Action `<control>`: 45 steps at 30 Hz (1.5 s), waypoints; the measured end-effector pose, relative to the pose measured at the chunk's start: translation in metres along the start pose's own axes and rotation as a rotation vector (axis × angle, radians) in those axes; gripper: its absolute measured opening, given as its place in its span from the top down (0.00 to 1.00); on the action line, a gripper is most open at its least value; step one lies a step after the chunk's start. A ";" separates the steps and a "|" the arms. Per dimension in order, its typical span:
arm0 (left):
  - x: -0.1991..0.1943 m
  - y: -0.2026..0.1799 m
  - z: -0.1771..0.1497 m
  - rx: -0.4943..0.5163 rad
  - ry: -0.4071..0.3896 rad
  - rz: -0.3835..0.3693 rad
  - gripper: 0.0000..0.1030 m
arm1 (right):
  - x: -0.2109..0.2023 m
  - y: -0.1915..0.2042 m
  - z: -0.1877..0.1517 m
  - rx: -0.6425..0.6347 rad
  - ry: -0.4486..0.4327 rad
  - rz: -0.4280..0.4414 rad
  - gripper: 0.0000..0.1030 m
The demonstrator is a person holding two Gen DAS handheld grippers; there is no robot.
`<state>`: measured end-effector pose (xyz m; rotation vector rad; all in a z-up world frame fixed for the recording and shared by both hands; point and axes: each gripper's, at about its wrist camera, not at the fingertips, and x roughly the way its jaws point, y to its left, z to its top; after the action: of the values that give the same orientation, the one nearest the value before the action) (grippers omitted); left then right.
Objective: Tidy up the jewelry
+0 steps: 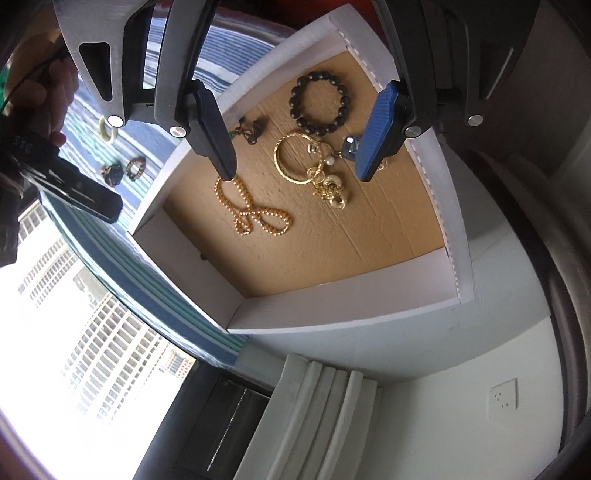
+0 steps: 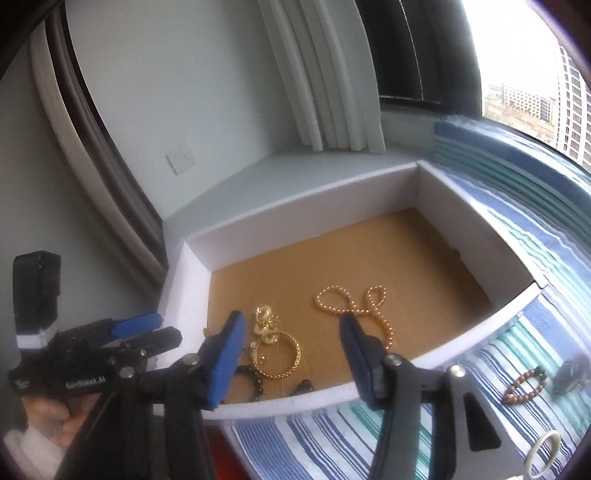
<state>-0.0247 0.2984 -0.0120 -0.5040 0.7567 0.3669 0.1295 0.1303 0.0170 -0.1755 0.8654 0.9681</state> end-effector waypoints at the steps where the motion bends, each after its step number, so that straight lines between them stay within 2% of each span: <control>1: -0.003 -0.003 -0.003 0.008 -0.008 0.000 0.31 | -0.009 -0.003 -0.007 -0.003 -0.016 -0.013 0.40; 3: -0.005 -0.012 -0.009 0.038 -0.016 -0.011 0.30 | -0.026 -0.010 -0.026 -0.010 -0.040 -0.056 0.39; 6: -0.010 -0.036 -0.027 0.106 -0.023 -0.043 0.27 | -0.050 -0.021 -0.063 -0.028 -0.077 -0.140 0.30; 9: -0.012 -0.072 -0.048 0.202 -0.025 -0.084 0.23 | -0.075 -0.034 -0.110 -0.037 -0.107 -0.253 0.29; 13: -0.003 -0.124 -0.081 0.342 -0.023 -0.140 0.14 | -0.112 -0.055 -0.170 0.056 -0.131 -0.373 0.28; 16: 0.015 -0.158 -0.104 0.414 0.039 -0.169 0.14 | -0.140 -0.069 -0.207 0.133 -0.134 -0.453 0.23; 19: 0.024 -0.179 -0.122 0.441 0.096 -0.199 0.14 | -0.167 -0.076 -0.234 0.153 -0.144 -0.534 0.22; 24: 0.008 -0.190 -0.134 0.477 0.094 -0.162 0.13 | -0.199 -0.099 -0.258 0.204 -0.177 -0.623 0.20; 28: -0.005 -0.184 -0.133 0.440 0.040 -0.107 0.10 | -0.219 -0.122 -0.262 0.286 -0.228 -0.678 0.19; 32: 0.004 -0.187 -0.127 0.389 0.018 -0.089 0.08 | -0.243 -0.128 -0.268 0.314 -0.276 -0.720 0.19; 37: 0.041 -0.196 -0.137 0.375 0.093 -0.121 0.08 | -0.244 -0.143 -0.292 0.373 -0.207 -0.751 0.19; 41: 0.068 -0.204 -0.143 0.432 0.153 -0.109 0.08 | -0.233 -0.153 -0.310 0.450 -0.150 -0.758 0.19; 45: 0.085 -0.217 -0.134 0.489 0.186 -0.126 0.08 | -0.222 -0.154 -0.315 0.478 -0.118 -0.736 0.19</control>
<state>0.0638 0.0570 -0.0915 -0.1227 0.9537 0.0103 0.0116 -0.2576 -0.0700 -0.0164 0.8088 0.0740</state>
